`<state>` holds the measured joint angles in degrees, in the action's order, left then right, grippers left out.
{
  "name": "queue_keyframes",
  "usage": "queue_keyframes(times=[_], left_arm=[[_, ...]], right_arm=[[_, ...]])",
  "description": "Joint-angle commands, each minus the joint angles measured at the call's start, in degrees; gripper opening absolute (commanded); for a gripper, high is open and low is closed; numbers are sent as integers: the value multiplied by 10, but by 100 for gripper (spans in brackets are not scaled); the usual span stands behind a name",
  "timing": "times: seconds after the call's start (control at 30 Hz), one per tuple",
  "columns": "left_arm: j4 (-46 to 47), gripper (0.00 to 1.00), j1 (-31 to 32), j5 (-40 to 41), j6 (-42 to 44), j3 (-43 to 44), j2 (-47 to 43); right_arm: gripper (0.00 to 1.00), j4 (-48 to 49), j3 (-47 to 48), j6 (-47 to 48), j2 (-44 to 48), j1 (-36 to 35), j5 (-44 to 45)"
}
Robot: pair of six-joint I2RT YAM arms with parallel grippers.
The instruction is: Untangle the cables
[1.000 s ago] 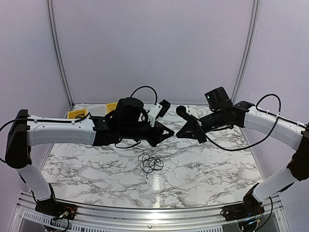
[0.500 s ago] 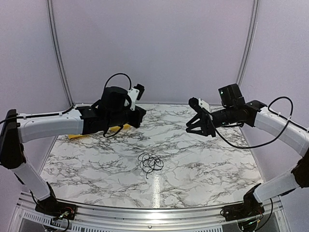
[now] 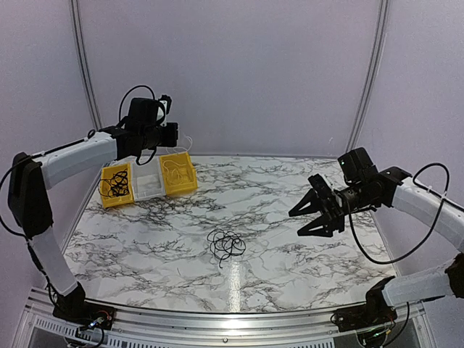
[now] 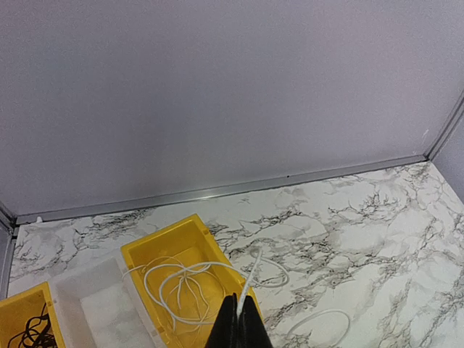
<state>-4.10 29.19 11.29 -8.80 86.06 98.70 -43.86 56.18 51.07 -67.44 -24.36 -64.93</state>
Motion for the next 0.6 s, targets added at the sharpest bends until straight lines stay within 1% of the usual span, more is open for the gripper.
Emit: queue_keyframes(times=[0.0, 0.13, 0.3, 0.57], left_arm=[[-45, 0, -9, -13, -7, 39, 62], [-45, 0, -16, -17, -20, 63, 106], [-46, 0, -21, -14, -22, 78, 137], [-50, 0, -31, 0, -25, 95, 171]], right_arm=[[59, -15, -27, 52, 13, 2, -38], [58, -4, -43, 57, 35, 2, -34], [58, 58, -85, 15, 65, 2, 4], [57, 85, -97, 1, 62, 3, 31]])
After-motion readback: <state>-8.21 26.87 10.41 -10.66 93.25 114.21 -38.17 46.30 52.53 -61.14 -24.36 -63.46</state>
